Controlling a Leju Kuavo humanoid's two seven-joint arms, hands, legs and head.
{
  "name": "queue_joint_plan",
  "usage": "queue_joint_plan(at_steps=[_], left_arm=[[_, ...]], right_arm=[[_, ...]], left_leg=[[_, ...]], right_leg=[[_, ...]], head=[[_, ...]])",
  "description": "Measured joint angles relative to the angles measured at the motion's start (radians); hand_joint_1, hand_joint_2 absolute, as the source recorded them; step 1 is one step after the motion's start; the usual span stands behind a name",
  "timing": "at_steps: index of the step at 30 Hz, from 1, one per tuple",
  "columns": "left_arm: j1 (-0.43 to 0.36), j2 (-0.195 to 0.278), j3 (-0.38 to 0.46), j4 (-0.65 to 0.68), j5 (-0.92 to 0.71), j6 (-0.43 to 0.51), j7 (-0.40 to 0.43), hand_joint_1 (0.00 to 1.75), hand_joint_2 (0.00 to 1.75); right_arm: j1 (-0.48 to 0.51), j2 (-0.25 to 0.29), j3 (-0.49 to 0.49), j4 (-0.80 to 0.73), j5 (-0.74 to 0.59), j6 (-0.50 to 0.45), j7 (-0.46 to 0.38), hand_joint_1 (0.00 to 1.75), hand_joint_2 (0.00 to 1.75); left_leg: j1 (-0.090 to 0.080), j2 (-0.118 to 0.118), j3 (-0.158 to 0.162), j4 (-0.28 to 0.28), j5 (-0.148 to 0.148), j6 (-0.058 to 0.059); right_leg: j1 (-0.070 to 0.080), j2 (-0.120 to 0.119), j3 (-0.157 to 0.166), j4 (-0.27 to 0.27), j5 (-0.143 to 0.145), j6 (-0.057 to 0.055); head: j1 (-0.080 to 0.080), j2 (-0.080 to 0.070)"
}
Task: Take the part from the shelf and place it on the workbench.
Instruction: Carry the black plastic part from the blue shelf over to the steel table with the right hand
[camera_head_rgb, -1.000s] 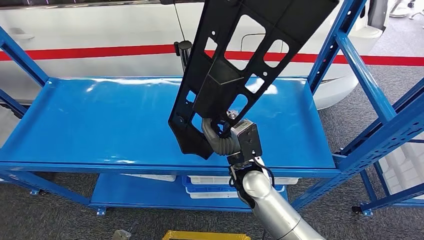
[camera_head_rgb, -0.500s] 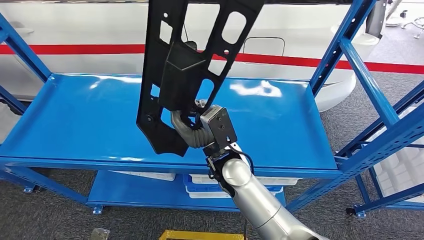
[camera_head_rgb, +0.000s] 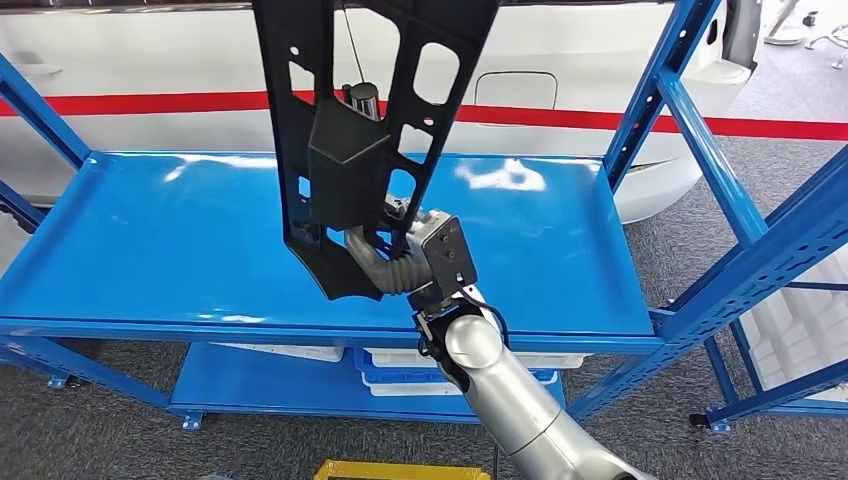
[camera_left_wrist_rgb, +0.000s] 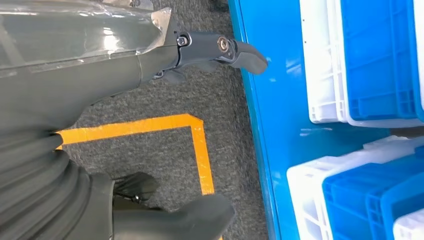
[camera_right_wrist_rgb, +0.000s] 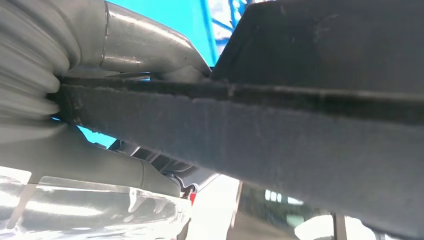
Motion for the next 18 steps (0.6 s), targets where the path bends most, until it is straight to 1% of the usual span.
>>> queue_joint_plan(at_steps=[1, 2, 3, 4, 5, 6, 7, 8, 9, 11, 12, 13, 14, 15, 16, 17, 18], left_arm=[[-0.001, -0.001, -0.005, 0.0, -0.001, -0.007, 0.0, 0.0, 1.75], [-0.002, -0.002, -0.011, 0.0, -0.003, -0.012, 0.0, 0.0, 1.75], [-0.003, -0.004, -0.017, 0.0, -0.004, -0.015, 0.0, 0.0, 1.75], [-0.004, -0.005, -0.022, 0.0, -0.005, -0.018, 0.0, 0.0, 1.75], [-0.006, -0.006, -0.026, 0.001, -0.006, -0.02, 0.0, 0.0, 1.75], [-0.009, -0.007, -0.03, 0.001, -0.006, -0.022, 0.0, 0.0, 1.75], [-0.012, -0.008, -0.035, 0.001, -0.007, -0.023, 0.0, 0.0, 1.75], [-0.015, -0.008, -0.039, 0.001, -0.008, -0.024, 0.0, 0.0, 1.75], [-0.017, -0.008, -0.044, 0.001, -0.008, -0.024, 0.0, 0.0, 1.75], [-0.019, -0.01, -0.051, 0.001, -0.008, -0.024, 0.0, 0.0, 1.75], [-0.02, -0.011, -0.055, 0.001, -0.007, -0.024, 0.0, 0.0, 1.75], [-0.021, -0.012, -0.059, 0.001, -0.006, -0.023, 0.0, 0.0, 1.75], [-0.022, -0.012, -0.063, 0.001, -0.006, -0.023, 0.0, 0.0, 1.75], [-0.022, -0.012, -0.066, 0.001, -0.005, -0.023, 0.0, 0.0, 1.75], [-0.022, -0.012, -0.069, 0.001, -0.005, -0.022, 0.0, 0.0, 1.75], [-0.021, -0.012, -0.071, 0.002, -0.005, -0.022, 0.0, 0.0, 1.75], [-0.021, -0.012, -0.074, 0.002, -0.005, -0.022, 0.0, 0.0, 1.75]], right_arm=[[0.009, -0.013, -0.005, -0.017, 0.007, -0.014, 0.0, 1.75, 1.75], [0.022, -0.027, -0.009, -0.034, 0.015, -0.026, 0.0, 1.75, 1.75], [0.035, -0.04, -0.013, -0.052, 0.021, -0.035, 0.0, 1.75, 1.75], [0.047, -0.051, -0.015, -0.069, 0.025, -0.041, 0.0, 1.75, 1.75], [0.057, -0.06, -0.017, -0.085, 0.029, -0.046, 0.0, 1.75, 1.75], [0.064, -0.068, -0.018, -0.1, 0.031, -0.049, 0.0, 1.75, 1.75], [0.071, -0.075, -0.019, -0.114, 0.033, -0.052, 0.0, 1.75, 1.75], [0.079, -0.083, -0.019, -0.127, 0.035, -0.055, -0.001, 1.75, 1.75], [0.087, -0.09, -0.02, -0.138, 0.037, -0.058, -0.002, 1.75, 1.75], [0.109, -0.104, -0.023, -0.161, 0.04, -0.065, -0.003, 1.75, 1.75], [0.119, -0.111, -0.025, -0.172, 0.042, -0.069, -0.004, 1.75, 1.75], [0.127, -0.119, -0.028, -0.183, 0.043, -0.072, -0.005, 1.75, 1.75], [0.135, -0.126, -0.031, -0.193, 0.044, -0.075, -0.006, 1.75, 1.75], [0.144, -0.134, -0.033, -0.202, 0.045, -0.077, -0.007, 1.75, 1.75], [0.154, -0.141, -0.036, -0.208, 0.045, -0.08, -0.008, 1.75, 1.75], [0.165, -0.149, -0.037, -0.215, 0.045, -0.082, -0.008, 1.75, 1.75], [0.176, -0.155, -0.038, -0.221, 0.046, -0.085, -0.008, 1.75, 1.75]], left_leg=[[0.002, 0.0, -0.026, 0.054, -0.019, -0.003], [0.004, 0.0, -0.037, 0.078, -0.018, -0.005], [0.007, 0.0, -0.031, 0.067, -0.001, -0.006], [0.009, 0.001, -0.005, 0.016, 0.032, -0.005], [0.012, 0.001, 0.029, -0.053, 0.064, -0.004], [0.012, 0.0, 0.06, -0.114, 0.086, -0.003], [0.01, -0.002, 0.082, -0.159, 0.099, 0.0], [0.007, -0.003, 0.09, -0.178, 0.1, 0.003], [0.003, -0.004, 0.09, -0.18, 0.099, 0.007], [0.001, -0.003, 0.091, -0.189, 0.108, 0.023], [0.002, -0.002, 0.091, -0.194, 0.113, 0.032], [0.003, -0.001, 0.091, -0.2, 0.118, 0.04], [0.002, 0.001, 0.089, -0.201, 0.121, 0.044], [0.001, 0.001, 0.087, -0.201, 0.123, 0.047], [0.0, 0.001, 0.085, -0.201, 0.124, 0.049], [-0.001, 0.001, 0.083, -0.201, 0.125, 0.049], [-0.001, 0.001, 0.082, -0.2, 0.127, 0.049]], right_leg=[[0.002, 0.0, 0.0, 0.0, 0.0, 0.0], [0.002, 0.0, 0.0, 0.001, 0.0, 0.0], [0.003, 0.0, 0.001, 0.001, 0.0, 0.0], [0.003, 0.002, 0.001, 0.002, 0.0, 0.0], [0.003, 0.005, 0.002, 0.002, 0.0, 0.001], [0.006, 0.007, 0.001, 0.003, 0.0, 0.002], [0.008, 0.009, -0.001, 0.003, 0.001, 0.006], [0.009, 0.01, -0.003, 0.003, 0.003, 0.01], [0.01, 0.01, -0.005, 0.002, 0.005, 0.015], [0.009, 0.009, -0.009, 0.003, 0.003, 0.027], [0.009, 0.008, -0.018, 0.02, -0.009, 0.029], [0.009, 0.007, -0.035, 0.056, -0.031, 0.027], [0.008, 0.007, -0.061, 0.112, -0.06, 0.022], [0.007, 0.006, -0.091, 0.18, -0.091, 0.017], [0.007, 0.006, -0.117, 0.242, -0.114, 0.015], [0.006, 0.006, -0.13, 0.279, -0.125, 0.018], [0.006, 0.006, -0.124, 0.278, -0.121, 0.024]], head=[[0.0, 0.0], [0.0, 0.0], [0.0, 0.0], [0.0, 0.0], [0.0, 0.0], [0.0, 0.0], [0.001, 0.0], [0.001, 0.0], [0.001, 0.0], [0.002, 0.0], [0.002, 0.0], [0.004, 0.0], [0.005, 0.0], [0.006, 0.0], [0.007, 0.0], [0.008, 0.0], [0.008, 0.0]])
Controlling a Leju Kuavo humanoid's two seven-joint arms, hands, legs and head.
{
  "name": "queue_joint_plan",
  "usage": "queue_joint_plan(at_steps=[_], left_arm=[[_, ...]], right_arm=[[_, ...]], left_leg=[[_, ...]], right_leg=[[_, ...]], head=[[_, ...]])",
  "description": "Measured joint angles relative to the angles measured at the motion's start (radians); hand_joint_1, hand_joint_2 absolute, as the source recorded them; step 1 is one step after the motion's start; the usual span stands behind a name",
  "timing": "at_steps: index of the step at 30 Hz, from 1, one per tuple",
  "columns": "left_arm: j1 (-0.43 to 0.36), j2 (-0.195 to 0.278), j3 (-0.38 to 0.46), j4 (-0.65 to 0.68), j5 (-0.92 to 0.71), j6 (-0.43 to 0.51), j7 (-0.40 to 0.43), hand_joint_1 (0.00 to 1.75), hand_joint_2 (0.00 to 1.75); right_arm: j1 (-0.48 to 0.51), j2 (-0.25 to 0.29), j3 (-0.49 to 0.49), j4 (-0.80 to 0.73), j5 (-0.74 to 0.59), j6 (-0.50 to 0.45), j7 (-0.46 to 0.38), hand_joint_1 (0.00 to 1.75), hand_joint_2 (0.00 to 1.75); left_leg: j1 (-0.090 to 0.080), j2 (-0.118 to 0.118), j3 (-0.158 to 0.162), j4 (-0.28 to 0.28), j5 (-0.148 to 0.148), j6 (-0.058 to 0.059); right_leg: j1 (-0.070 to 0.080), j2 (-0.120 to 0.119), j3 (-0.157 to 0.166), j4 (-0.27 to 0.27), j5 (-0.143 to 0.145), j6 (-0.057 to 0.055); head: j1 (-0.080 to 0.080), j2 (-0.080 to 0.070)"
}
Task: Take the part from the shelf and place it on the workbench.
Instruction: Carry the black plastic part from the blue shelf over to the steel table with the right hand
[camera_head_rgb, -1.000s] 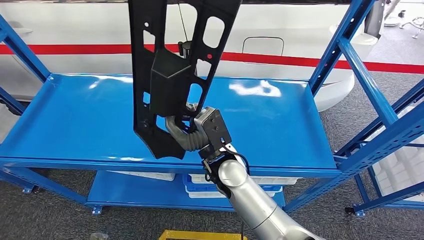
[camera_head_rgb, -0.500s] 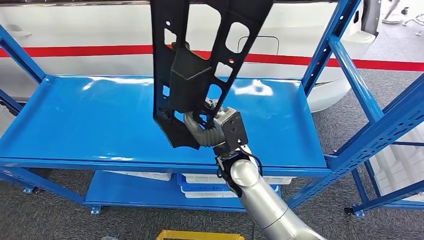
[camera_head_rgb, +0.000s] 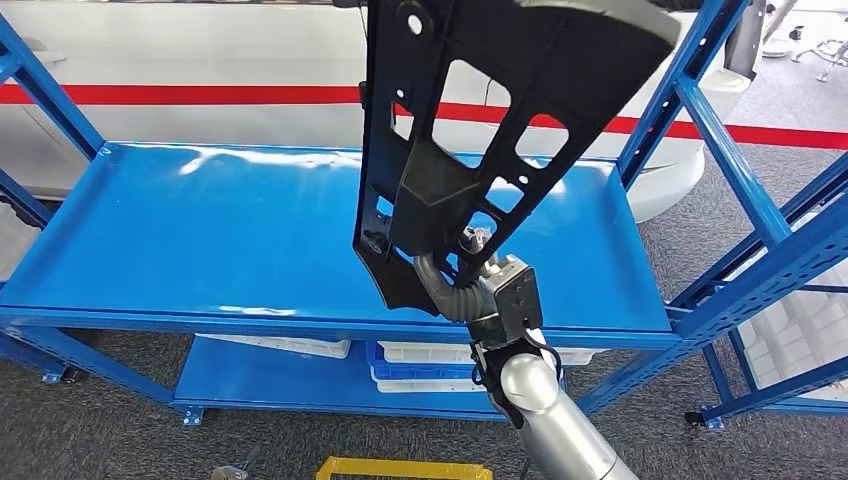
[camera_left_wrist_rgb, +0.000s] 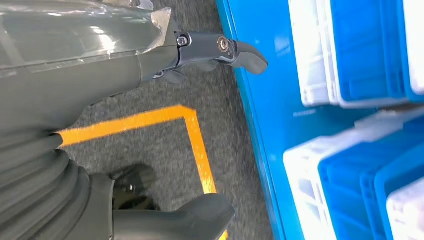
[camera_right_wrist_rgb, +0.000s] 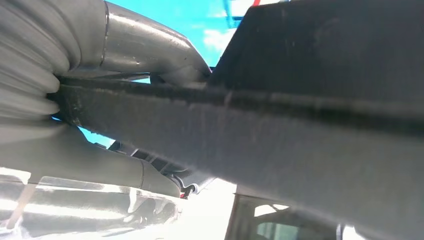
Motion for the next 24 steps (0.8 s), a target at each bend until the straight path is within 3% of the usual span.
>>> queue_joint_plan(at_steps=[1, 3, 5, 8, 9, 11, 13, 14, 15, 16, 18, 20, 24], left_arm=[[0.0, 0.0, -0.003, 0.0, 0.0, 0.001, 0.0, 0.0, 1.75], [0.0, 0.0, -0.011, 0.0, 0.002, 0.006, 0.0, 0.0, 1.75], [-0.001, 0.0, -0.016, 0.001, 0.006, 0.011, 0.0, 0.0, 1.75], [0.0, 0.001, -0.022, 0.001, 0.012, 0.017, 0.0, 0.0, 1.75], [0.0, 0.001, -0.024, 0.002, 0.014, 0.019, 0.0, 0.0, 1.75], [0.0, 0.0, -0.027, 0.002, 0.017, 0.019, 0.0, 0.0, 1.75], [0.0, 0.0, -0.035, 0.002, 0.02, 0.019, 0.0, 0.0, 1.75], [0.0, 0.0, -0.038, 0.002, 0.02, 0.019, 0.0, 0.0, 1.75], [0.0, 0.001, -0.04, 0.003, 0.02, 0.018, 0.0, 0.0, 1.75], [-0.001, 0.001, -0.041, 0.004, 0.021, 0.017, 0.0, 0.0, 1.75], [-0.006, 0.003, -0.044, 0.006, 0.022, 0.016, 0.0, 0.0, 1.75], [-0.014, 0.006, -0.048, 0.007, 0.023, 0.016, 0.0, 0.0, 1.75], [-0.02, 0.008, -0.057, 0.013, 0.028, 0.018, 0.0, 0.0, 1.75]], right_arm=[[0.008, -0.006, -0.001, -0.006, 0.0, -0.002, 0.0, 1.75, 1.75], [0.015, -0.014, -0.003, -0.02, 0.0, -0.004, 0.0, 1.75, 1.75], [0.021, -0.02, -0.005, -0.033, -0.001, -0.005, 0.0, 1.75, 1.75], [0.039, -0.025, -0.01, -0.045, -0.003, -0.012, 0.001, 1.75, 1.75], [0.043, -0.026, -0.011, -0.049, -0.002, -0.017, 0.002, 1.75, 1.75], [0.047, -0.025, -0.015, -0.057, 0.0, -0.024, 0.003, 1.75, 1.75], [0.053, -0.024, -0.018, -0.06, 0.003, -0.027, 0.004, 1.75, 1.75], [0.057, -0.024, -0.019, -0.061, 0.005, -0.028, 0.006, 1.75, 1.75], [0.06, -0.024, -0.02, -0.062, 0.006, -0.031, 0.008, 1.75, 1.75], [0.064, -0.024, -0.021, -0.064, 0.007, -0.033, 0.009, 1.75, 1.75], [0.067, -0.024, -0.023, -0.07, 0.008, -0.039, 0.012, 1.75, 1.75], [0.066, -0.023, -0.028, -0.077, 0.008, -0.045, 0.013, 1.75, 1.75], [0.071, -0.022, -0.038, -0.08, 0.034, -0.076, 0.016, 1.75, 1.75]], left_leg=[[0.0, 0.0, -0.001, 0.001, 0.001, -0.001], [-0.002, 0.0, -0.004, 0.008, 0.001, -0.007], [-0.007, 0.0, -0.011, 0.018, 0.001, -0.016], [-0.002, -0.002, -0.018, 0.023, 0.003, -0.032], [0.001, -0.003, -0.024, 0.034, -0.008, -0.038], [0.004, -0.004, -0.053, 0.111, -0.069, -0.046], [0.005, -0.004, -0.099, 0.241, -0.142, -0.053], [0.005, -0.004, -0.112, 0.286, -0.16, -0.054], [0.005, -0.004, -0.108, 0.295, -0.159, -0.053], [0.004, -0.004, -0.085, 0.265, -0.141, -0.05], [0.003, -0.005, -0.002, 0.132, -0.089, -0.038], [-0.003, -0.006, 0.052, 0.035, -0.064, -0.028], [-0.012, -0.003, 0.047, 0.008, -0.039, -0.003]], right_leg=[[-0.001, -0.001, 0.026, -0.041, 0.017, 0.009], [-0.006, -0.004, 0.102, -0.179, 0.062, 0.024], [-0.008, -0.004, 0.145, -0.261, 0.085, 0.023], [-0.006, -0.002, 0.147, -0.269, 0.095, 0.006], [-0.008, -0.003, 0.146, -0.27, 0.099, -0.002], [-0.011, -0.004, 0.141, -0.272, 0.107, -0.014], [-0.007, -0.006, 0.134, -0.271, 0.113, -0.021], [-0.004, -0.007, 0.13, -0.271, 0.115, -0.023], [-0.002, -0.007, 0.126, -0.271, 0.118, -0.024], [-0.001, -0.007, 0.124, -0.271, 0.121, -0.024], [0.001, -0.006, 0.122, -0.271, 0.126, -0.021], [0.006, -0.007, 0.117, -0.269, 0.132, -0.014], [0.005, -0.008, 0.1, -0.264, 0.137, 0.012]], head=[[0.0, 0.0], [0.001, 0.0], [-0.001, 0.0], [-0.003, 0.0], [-0.004, 0.0], [-0.007, 0.0], [-0.009, 0.0], [-0.009, 0.0], [-0.009, 0.0], [-0.009, 0.0], [-0.009, 0.0], [-0.008, 0.0], [-0.007, 0.0]])
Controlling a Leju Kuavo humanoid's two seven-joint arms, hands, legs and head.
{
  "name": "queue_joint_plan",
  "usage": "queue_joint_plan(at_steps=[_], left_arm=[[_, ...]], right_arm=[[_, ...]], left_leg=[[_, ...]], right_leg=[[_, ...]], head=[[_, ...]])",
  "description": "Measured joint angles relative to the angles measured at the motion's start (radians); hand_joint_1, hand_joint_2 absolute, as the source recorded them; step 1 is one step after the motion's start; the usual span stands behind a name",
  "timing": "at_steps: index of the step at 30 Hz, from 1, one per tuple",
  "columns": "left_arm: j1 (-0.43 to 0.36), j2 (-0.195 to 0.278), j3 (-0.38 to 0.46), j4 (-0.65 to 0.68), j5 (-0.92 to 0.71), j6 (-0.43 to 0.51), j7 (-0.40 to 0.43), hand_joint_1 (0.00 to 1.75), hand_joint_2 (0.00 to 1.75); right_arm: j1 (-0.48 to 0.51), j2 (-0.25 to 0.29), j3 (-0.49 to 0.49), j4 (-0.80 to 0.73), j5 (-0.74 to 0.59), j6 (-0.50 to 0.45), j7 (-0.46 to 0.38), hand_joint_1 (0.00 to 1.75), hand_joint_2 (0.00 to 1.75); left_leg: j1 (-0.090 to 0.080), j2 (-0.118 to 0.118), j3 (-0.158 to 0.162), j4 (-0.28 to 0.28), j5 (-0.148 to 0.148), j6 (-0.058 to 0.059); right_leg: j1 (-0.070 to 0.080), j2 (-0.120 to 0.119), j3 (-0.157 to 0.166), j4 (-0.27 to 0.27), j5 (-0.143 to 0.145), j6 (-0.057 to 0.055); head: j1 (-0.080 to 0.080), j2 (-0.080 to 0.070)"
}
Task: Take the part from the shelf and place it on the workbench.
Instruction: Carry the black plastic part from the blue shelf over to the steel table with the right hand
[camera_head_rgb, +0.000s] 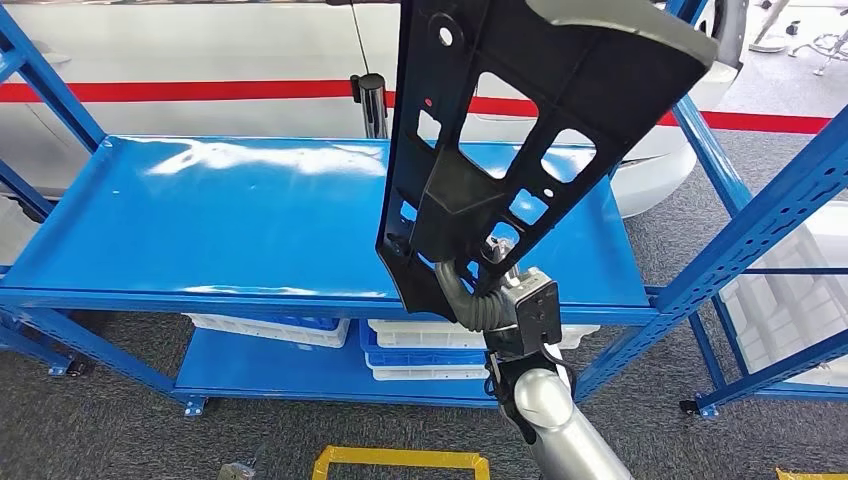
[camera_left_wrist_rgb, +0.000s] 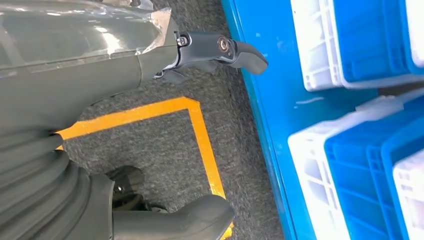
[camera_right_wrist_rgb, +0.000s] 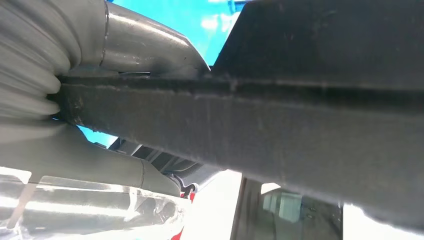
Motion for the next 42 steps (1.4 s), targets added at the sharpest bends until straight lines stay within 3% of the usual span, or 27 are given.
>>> queue_joint_plan(at_steps=[2, 4, 6, 7, 9, 11, 12, 13, 15, 17, 19, 20, 21, 22, 24, 26, 28, 30, 31, 33, 35, 37, 39, 41, 42], left_arm=[[-0.003, 0.001, -0.006, 0.002, 0.002, 0.001, 0.0, 0.0, 1.75], [-0.006, 0.002, -0.009, 0.004, 0.002, 0.001, 0.0, 0.0, 1.75], [-0.006, 0.002, -0.012, 0.006, 0.002, 0.001, 0.0, 0.0, 1.75], [-0.007, 0.002, -0.013, 0.008, 0.002, 0.001, 0.0, 0.0, 1.75], [-0.008, 0.002, -0.015, 0.01, 0.002, 0.001, 0.0, 0.0, 1.75], [-0.01, 0.003, -0.017, 0.011, 0.002, 0.0, 0.0, 0.0, 1.75], [-0.012, 0.003, -0.018, 0.011, 0.002, 0.0, 0.0, 0.0, 1.75], [-0.013, 0.004, -0.02, 0.012, 0.002, 0.0, 0.0, 0.0, 1.75], [-0.014, 0.007, -0.025, 0.013, 0.003, 0.0, 0.0, 0.0, 1.75], [-0.014, 0.01, -0.03, 0.013, 0.005, 0.001, 0.0, 0.0, 1.75], [-0.014, 0.01, -0.034, 0.013, 0.009, 0.001, 0.0, 0.0, 1.75], [-0.014, 0.011, -0.035, 0.013, 0.011, 0.001, 0.0, 0.0, 1.75], [-0.014, 0.011, -0.036, 0.013, 0.013, 0.001, 0.0, 0.0, 1.75], [-0.015, 0.012, -0.037, 0.013, 0.015, 0.001, 0.0, 0.0, 1.75], [-0.017, 0.013, -0.038, 0.013, 0.016, 0.001, 0.0, 0.0, 1.75], [-0.022, 0.014, -0.039, 0.013, 0.016, 0.001, 0.0, 0.0, 1.75], [-0.027, 0.015, -0.04, 0.013, 0.017, 0.001, 0.0, 0.0, 1.75], [-0.028, 0.016, -0.04, 0.014, 0.018, 0.002, 0.0, 0.0, 1.75], [-0.029, 0.016, -0.04, 0.014, 0.019, 0.001, 0.0, 0.0, 1.75], [-0.031, 0.017, -0.04, 0.014, 0.021, 0.001, 0.0, 0.0, 1.75], [-0.032, 0.019, -0.04, 0.014, 0.023, 0.002, 0.0, 0.0, 1.75], [-0.031, 0.019, -0.04, 0.014, 0.024, 0.003, 0.0, 0.0, 1.75], [-0.031, 0.019, -0.04, 0.014, 0.025, 0.004, 0.0, 0.0, 1.75], [-0.031, 0.019, -0.04, 0.014, 0.026, 0.005, 0.0, 0.0, 1.75], [-0.031, 0.019, -0.04, 0.014, 0.027, 0.006, 0.0, 0.0, 1.75]], right_arm=[[0.002, 0.0, -0.004, -0.001, 0.018, -0.015, 0.0, 1.75, 1.75], [0.004, -0.001, -0.006, -0.001, 0.021, -0.014, 0.0, 1.75, 1.75], [0.008, -0.002, -0.006, 0.0, 0.015, -0.004, 0.0, 1.75, 1.75], [0.008, -0.002, -0.006, 0.0, 0.01, 0.001, -0.001, 1.75, 1.75], [0.008, -0.002, -0.006, 0.0, 0.0, 0.011, -0.009, 1.75, 1.75], [0.007, -0.002, -0.006, -0.001, -0.012, 0.025, -0.028, 1.75, 1.75], [0.007, -0.002, -0.006, -0.002, -0.015, 0.031, -0.039, 1.75, 1.75], [0.008, -0.002, -0.007, -0.002, -0.018, 0.036, -0.048, 1.75, 1.75], [0.008, -0.002, -0.007, -0.001, -0.022, 0.041, -0.061, 1.75, 1.75], [0.009, -0.002, -0.006, 0.0, -0.027, 0.047, -0.072, 1.75, 1.75], [0.01, -0.002, -0.006, 0.002, -0.033, 0.054, -0.082, 1.75, 1.75], [0.012, -0.002, -0.006, 0.005, -0.035, 0.055, -0.086, 1.75, 1.75], [0.013, -0.003, -0.006, 0.007, -0.037, 0.056, -0.088, 1.75, 1.75], [0.014, -0.004, -0.006, 0.01, -0.038, 0.056, -0.09, 1.75, 1.75], [0.016, -0.006, -0.006, 0.014, -0.04, 0.056, -0.092, 1.75, 1.75], [0.015, -0.007, -0.007, 0.015, -0.04, 0.056, -0.093, 1.75, 1.75], [0.014, -0.008, -0.007, 0.015, -0.042, 0.056, -0.094, 1.75, 1.75], [0.014, -0.009, -0.007, 0.015, -0.044, 0.056, -0.096, 1.75, 1.75], [0.016, -0.011, -0.007, 0.015, -0.045, 0.056, -0.097, 1.75, 1.75], [0.019, -0.014, -0.008, 0.016, -0.047, 0.056, -0.099, 1.75, 1.75], [0.02, -0.017, -0.008, 0.016, -0.049, 0.056, -0.1, 1.75, 1.75], [0.022, -0.02, -0.008, 0.017, -0.049, 0.056, -0.101, 1.75, 1.75], [0.024, -0.023, -0.008, 0.018, -0.05, 0.056, -0.103, 1.75, 1.75], [0.025, -0.025, -0.008, 0.02, -0.05, 0.056, -0.104, 1.75, 1.75], [0.024, -0.025, -0.008, 0.02, -0.05, 0.056, -0.104, 1.75, 1.75]], left_leg=[[0.003, 0.005, -0.012, -0.011, 0.02, 0.014], [0.001, 0.007, -0.033, -0.011, 0.035, 0.021], [-0.001, 0.008, -0.056, -0.01, 0.05, 0.02], [-0.001, 0.008, -0.067, -0.009, 0.058, 0.019], [-0.001, 0.008, -0.087, -0.004, 0.071, 0.012], [-0.004, 0.008, -0.103, 0.006, 0.083, 0.002], [-0.006, 0.008, -0.107, 0.009, 0.089, -0.003], [-0.006, 0.008, -0.11, 0.011, 0.095, -0.009], [-0.003, 0.005, -0.117, 0.017, 0.093, -0.02], [0.004, 0.002, -0.139, 0.068, 0.027, -0.033], [0.009, 0.0, -0.171, 0.186, -0.072, -0.044], [0.012, 0.0, -0.182, 0.246, -0.101, -0.049], [0.014, 0.0, -0.182, 0.286, -0.104, -0.052], [0.017, 0.0, -0.166, 0.294, -0.088, -0.054], [0.022, 0.0, -0.086, 0.209, -0.036, -0.054], [0.022, -0.004, 0.006, 0.078, -0.031, -0.05], [0.014, -0.007, 0.038, 0.016, -0.046, -0.04], [0.009, -0.004, 0.026, 0.006, -0.032, -0.021], [0.007, -0.001, 0.016, 0.003, -0.02, -0.009], [0.007, 0.004, -0.011, -0.003, 0.005, 0.012], [0.004, 0.005, -0.034, -0.002, 0.023, 0.018], [0.003, 0.007, -0.06, -0.002, 0.043, 0.019], [0.003, 0.008, -0.092, 0.0, 0.067, 0.016], [0.001, 0.009, -0.12, 0.005, 0.089, 0.008], [0.0, 0.009, -0.131, 0.009, 0.099, 0.003]], right_leg=[[0.002, 0.0, -0.029, 0.06, -0.052, -0.006], [-0.001, 0.0, -0.07, 0.185, -0.128, -0.017], [-0.003, 0.0, -0.08, 0.264, -0.157, -0.011], [-0.004, 0.0, -0.062, 0.255, -0.148, -0.002], [-0.007, -0.001, 0.022, 0.143, -0.11, 0.014], [-0.003, 0.0, 0.106, 0.015, -0.096, 0.015], [0.0, 0.0, 0.122, -0.018, -0.098, 0.013], [0.004, 0.001, 0.125, -0.028, -0.099, 0.009], [-0.005, 0.0, 0.111, -0.026, -0.087, -0.005], [-0.015, -0.002, 0.098, -0.028, -0.068, -0.028], [-0.011, -0.004, 0.077, -0.026, -0.048, -0.04], [-0.008, -0.004, 0.065, -0.025, -0.038, -0.041], [-0.007, -0.004, 0.053, -0.024, -0.03, -0.04], [-0.006, -0.004, 0.042, -0.022, -0.022, -0.038], [-0.005, -0.004, 0.021, -0.014, -0.01, -0.031], [-0.002, -0.004, 0.008, -0.006, -0.001, -0.02], [-0.001, -0.005, 0.0, -0.005, 0.012, -0.005], [-0.003, -0.006, -0.011, -0.002, 0.02, 0.008], [-0.003, -0.005, -0.022, 0.011, 0.005, 0.009], [-0.003, -0.004, -0.056, 0.082, -0.07, -0.004], [-0.003, -0.003, -0.084, 0.177, -0.142, -0.016], [-0.004, -0.003, -0.092, 0.262, -0.161, -0.008], [-0.004, -0.003, -0.059, 0.28, -0.122, 0.015], [-0.005, -0.003, 0.036, 0.169, -0.084, 0.027], [-0.002, -0.002, 0.094, 0.085, -0.092, 0.024]], head=[[0.003, 0.0], [0.006, 0.0], [0.006, 0.0], [0.006, 0.0], [0.006, 0.0], [0.005, 0.0], [0.006, 0.0], [0.005, 0.0], [0.005, 0.0], [0.002, 0.0], [-0.001, 0.0], [-0.001, 0.0], [-0.001, 0.0], [-0.001, 0.0], [-0.002, 0.0], [-0.001, 0.0], [0.001, 0.0], [0.001, 0.0], [0.002, 0.0], [0.005, 0.0], [0.009, 0.0], [0.009, 0.0], [0.01, 0.0], [0.01, 0.0], [0.009, 0.0]])
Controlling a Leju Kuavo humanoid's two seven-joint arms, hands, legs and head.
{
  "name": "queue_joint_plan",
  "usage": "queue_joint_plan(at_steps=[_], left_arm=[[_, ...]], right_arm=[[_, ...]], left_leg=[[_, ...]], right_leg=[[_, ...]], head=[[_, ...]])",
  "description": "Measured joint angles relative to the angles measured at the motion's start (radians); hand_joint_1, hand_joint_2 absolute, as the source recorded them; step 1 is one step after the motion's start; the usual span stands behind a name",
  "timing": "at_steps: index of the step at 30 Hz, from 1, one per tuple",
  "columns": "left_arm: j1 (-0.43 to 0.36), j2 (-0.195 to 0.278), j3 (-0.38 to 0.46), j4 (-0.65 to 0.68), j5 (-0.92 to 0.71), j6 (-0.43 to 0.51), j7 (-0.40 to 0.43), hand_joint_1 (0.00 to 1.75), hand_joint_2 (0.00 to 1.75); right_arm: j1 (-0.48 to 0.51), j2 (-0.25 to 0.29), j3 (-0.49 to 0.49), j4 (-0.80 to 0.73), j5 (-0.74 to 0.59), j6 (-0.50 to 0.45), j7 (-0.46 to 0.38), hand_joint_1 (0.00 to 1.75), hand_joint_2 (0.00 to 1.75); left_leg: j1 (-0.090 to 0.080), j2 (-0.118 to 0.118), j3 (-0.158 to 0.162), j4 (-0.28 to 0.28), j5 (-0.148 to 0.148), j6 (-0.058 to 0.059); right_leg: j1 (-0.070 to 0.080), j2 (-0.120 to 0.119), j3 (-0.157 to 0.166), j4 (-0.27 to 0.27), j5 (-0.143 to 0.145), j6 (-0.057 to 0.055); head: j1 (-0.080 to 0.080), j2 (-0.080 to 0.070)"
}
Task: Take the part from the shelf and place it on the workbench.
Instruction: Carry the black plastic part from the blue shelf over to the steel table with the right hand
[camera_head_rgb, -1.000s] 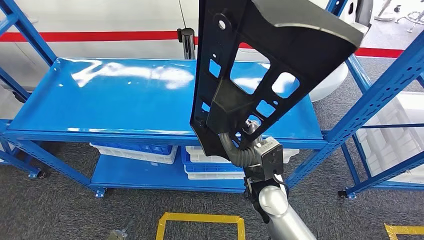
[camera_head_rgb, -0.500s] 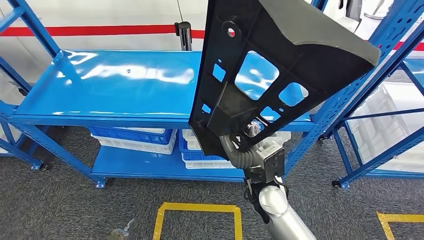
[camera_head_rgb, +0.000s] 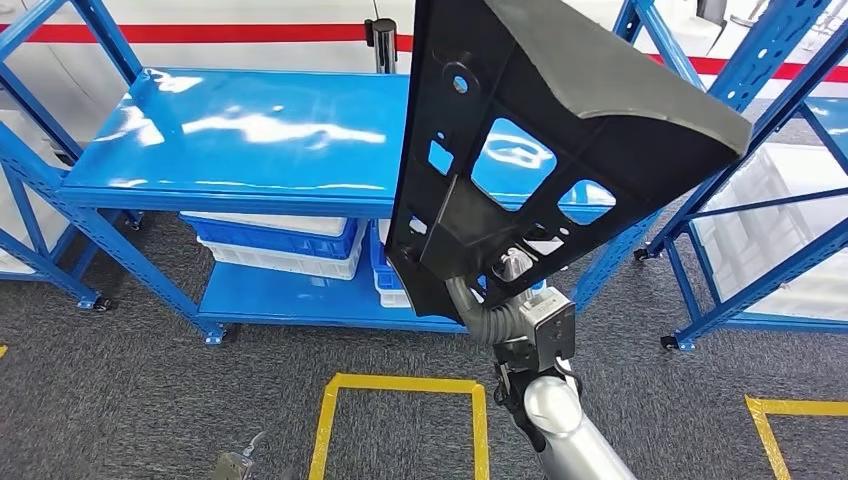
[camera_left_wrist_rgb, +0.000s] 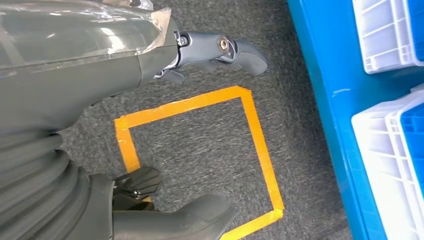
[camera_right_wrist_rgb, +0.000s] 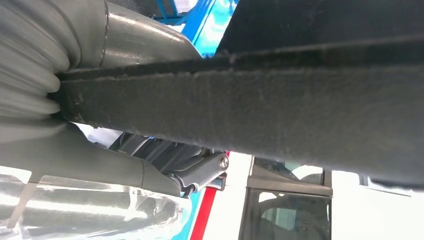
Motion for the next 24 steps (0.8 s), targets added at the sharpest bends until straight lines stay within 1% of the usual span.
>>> queue_joint_plan(at_steps=[1, 2, 3, 4, 5, 6, 7, 8, 9, 10, 11, 12, 13, 14, 15, 16, 17, 18, 19, 20, 21, 22, 23, 24], left_arm=[[0.0, 0.0, 0.0, 0.0, 0.001, 0.001, 0.0, 0.0, 1.75], [0.0, 0.0, 0.0, 0.0, 0.002, 0.003, 0.0, 0.0, 1.75], [0.001, 0.001, 0.0, 0.0, 0.004, 0.004, 0.0, 0.0, 1.75], [0.002, 0.001, 0.0, 0.0, 0.005, 0.004, 0.0, 0.0, 1.75], [0.004, 0.002, 0.0, 0.0, 0.006, 0.004, 0.0, 0.0, 1.75], [0.005, 0.003, 0.0, 0.0, 0.006, 0.004, 0.0, 0.0, 1.75], [0.007, 0.004, 0.0, 0.0, 0.006, 0.004, 0.0, 0.0, 1.75], [0.008, 0.005, 0.0, 0.0, 0.006, 0.004, 0.0, 0.0, 1.75], [0.008, 0.005, 0.0, 0.0, 0.006, 0.004, 0.0, 0.0, 1.75], [0.009, 0.005, 0.0, 0.0, 0.006, 0.005, 0.0, 0.0, 1.75], [0.009, 0.005, 0.0, 0.0, 0.007, 0.006, 0.0, 0.0, 1.75], [0.01, 0.005, 0.0, 0.0, 0.007, 0.006, 0.0, 0.0, 1.75], [0.01, 0.005, 0.0, 0.0, 0.007, 0.007, 0.0, 0.0, 1.75], [0.009, 0.005, 0.0, 0.0, 0.007, 0.008, 0.0, 0.0, 1.75], [0.009, 0.005, 0.0, -0.001, 0.008, 0.008, 0.0, 0.0, 1.75], [0.009, 0.004, 0.0, -0.001, 0.008, 0.009, 0.0, 0.0, 1.75], [0.008, 0.004, 0.0, -0.001, 0.008, 0.01, 0.0, 0.0, 1.75], [0.009, 0.005, 0.0, -0.002, 0.008, 0.011, 0.0, 0.0, 1.75], [0.009, 0.005, 0.0, -0.002, 0.009, 0.012, 0.0, 0.0, 1.75], [0.01, 0.005, 0.001, -0.002, 0.009, 0.013, 0.0, 0.0, 1.75], [0.01, 0.004, 0.001, -0.002, 0.009, 0.013, 0.0, 0.0, 1.75], [0.01, 0.004, 0.001, -0.002, 0.01, 0.014, 0.0, 0.0, 1.75], [0.009, 0.005, 0.001, -0.003, 0.01, 0.014, 0.0, 0.0, 1.75], [0.009, 0.005, 0.002, -0.003, 0.01, 0.015, 0.0, 0.0, 1.75]], right_arm=[[0.0, 0.0, 0.0, 0.0, 0.0, 0.0, -0.001, 1.75, 1.75], [0.0, 0.0, 0.0, 0.0, 0.0, 0.0, -0.002, 1.75, 1.75], [0.0, -0.001, 0.0, 0.001, 0.001, 0.0, -0.004, 1.75, 1.75], [0.002, -0.002, 0.0, 0.002, 0.0, 0.0, -0.005, 1.75, 1.75], [0.003, -0.002, 0.0, 0.004, 0.0, 0.0, -0.007, 1.75, 1.75], [0.004, -0.002, 0.0, 0.005, 0.0, 0.0, -0.009, 1.75, 1.75], [0.004, -0.002, 0.001, 0.006, 0.0, 0.0, -0.013, 1.75, 1.75], [0.004, -0.002, 0.001, 0.007, 0.0, 0.0, -0.018, 1.75, 1.75], [0.004, -0.002, 0.001, 0.007, 0.001, 0.0, -0.022, 1.75, 1.75], [0.005, -0.002, 0.001, 0.007, 0.001, 0.0, -0.025, 1.75, 1.75], [0.006, -0.002, 0.001, 0.007, 0.002, 0.0, -0.028, 1.75, 1.75], [0.008, -0.002, 0.001, 0.008, 0.002, 0.0, -0.03, 1.75, 1.75], [0.01, -0.002, 0.001, 0.008, 0.003, 0.0, -0.033, 1.75, 1.75], [0.011, -0.002, 0.001, 0.008, 0.004, 0.0, -0.035, 1.75, 1.75], [0.012, -0.002, 0.001, 0.008, 0.004, 0.0, -0.037, 1.75, 1.75], [0.013, -0.002, 0.001, 0.007, 0.005, -0.001, -0.039, 1.75, 1.75], [0.013, -0.002, 0.001, 0.007, 0.007, -0.001, -0.041, 1.75, 1.75], [0.013, -0.002, 0.002, 0.007, 0.009, -0.002, -0.043, 1.75, 1.75], [0.013, -0.002, 0.002, 0.007, 0.011, -0.002, -0.045, 1.75, 1.75], [0.014, -0.003, 0.003, 0.007, 0.013, -0.002, -0.046, 1.75, 1.75], [0.016, -0.004, 0.004, 0.007, 0.014, -0.002, -0.048, 1.75, 1.75], [0.018, -0.005, 0.005, 0.008, 0.016, -0.003, -0.05, 1.75, 1.75], [0.018, -0.007, 0.006, 0.008, 0.017, -0.003, -0.051, 1.75, 1.75], [0.019, -0.008, 0.007, 0.008, 0.018, -0.003, -0.053, 1.75, 1.75]], left_leg=[[-0.002, 0.0, -0.007, 0.003, 0.01, -0.005], [-0.003, 0.0, -0.012, 0.005, 0.019, -0.009], [-0.003, 0.001, -0.016, 0.007, 0.028, -0.013], [0.0, -0.001, -0.02, 0.009, 0.031, -0.017], [0.002, -0.002, -0.024, 0.018, 0.016, -0.022], [0.006, -0.004, -0.03, 0.039, -0.02, -0.027], [0.008, -0.005, -0.037, 0.075, -0.072, -0.032], [0.009, -0.006, -0.044, 0.128, -0.129, -0.037], [0.01, -0.006, -0.051, 0.188, -0.171, -0.04], [0.011, -0.006, -0.054, 0.241, -0.186, -0.043], [0.013, -0.006, -0.046, 0.272, -0.173, -0.045], [0.014, -0.006, -0.025, 0.272, -0.145, -0.045], [0.017, -0.006, 0.01, 0.238, -0.119, -0.046], [0.019, -0.008, 0.049, 0.19, -0.111, -0.047], [0.02, -0.01, 0.082, 0.144, -0.118, -0.048], [0.019, -0.013, 0.11, 0.099, -0.134, -0.048], [0.016, -0.016, 0.123, 0.075, -0.148, -0.046], [0.012, -0.018, 0.13, 0.059, -0.152, -0.04], [0.007, -0.018, 0.134, 0.046, -0.149, -0.032], [0.006, -0.015, 0.127, 0.041, -0.141, -0.021], [0.005, -0.012, 0.12, 0.035, -0.129, -0.009], [0.005, -0.009, 0.11, 0.029, -0.115, 0.003], [0.005, -0.006, 0.096, 0.024, -0.1, 0.014], [0.004, -0.005, 0.08, 0.023, -0.085, 0.019]], right_leg=[[0.003, 0.001, 0.044, -0.069, -0.015, -0.006], [0.005, 0.002, 0.069, -0.113, -0.03, -0.013], [0.007, 0.003, 0.073, -0.131, -0.036, -0.018], [0.001, 0.001, 0.064, -0.126, -0.032, -0.024], [-0.003, 0.0, 0.054, -0.123, -0.025, -0.033], [-0.006, -0.002, 0.045, -0.121, -0.016, -0.043], [-0.007, -0.005, 0.035, -0.12, -0.005, -0.053], [-0.004, -0.006, 0.024, -0.119, 0.006, -0.059], [-0.001, -0.007, 0.013, -0.117, 0.017, -0.062], [0.001, -0.007, -0.001, -0.113, 0.028, -0.061], [0.003, -0.007, -0.018, -0.105, 0.037, -0.06], [0.003, -0.007, -0.036, -0.095, 0.043, -0.058], [0.003, -0.007, -0.054, -0.084, 0.048, -0.055], [0.003, -0.007, -0.069, -0.073, 0.051, -0.053], [0.003, -0.007, -0.078, -0.066, 0.053, -0.05], [0.005, -0.007, -0.085, -0.062, 0.056, -0.046], [0.006, -0.007, -0.088, -0.061, 0.062, -0.04], [0.007, -0.007, -0.091, -0.061, 0.069, -0.033], [0.007, -0.007, -0.094, -0.062, 0.077, -0.025], [0.008, -0.007, -0.097, -0.062, 0.083, -0.017], [0.007, -0.006, -0.104, -0.057, 0.077, -0.014], [0.008, -0.004, -0.113, -0.04, 0.055, -0.016], [0.008, -0.003, -0.126, -0.007, 0.017, -0.022], [0.007, -0.002, -0.142, 0.044, -0.032, -0.031]], head=[[-0.001, 0.0], [-0.002, 0.0], [-0.003, 0.0], [-0.004, 0.0], [-0.006, 0.0], [-0.008, 0.0], [-0.009, 0.0], [-0.011, 0.0], [-0.011, 0.0], [-0.012, 0.0], [-0.012, 0.0], [-0.012, 0.0], [-0.012, 0.0], [-0.012, 0.0], [-0.013, 0.0], [-0.012, 0.0], [-0.012, 0.0], [-0.012, 0.0], [-0.011, 0.0], [-0.011, 0.0], [-0.011, 0.0], [-0.009, 0.0], [-0.007, 0.0], [-0.006, 0.0]])
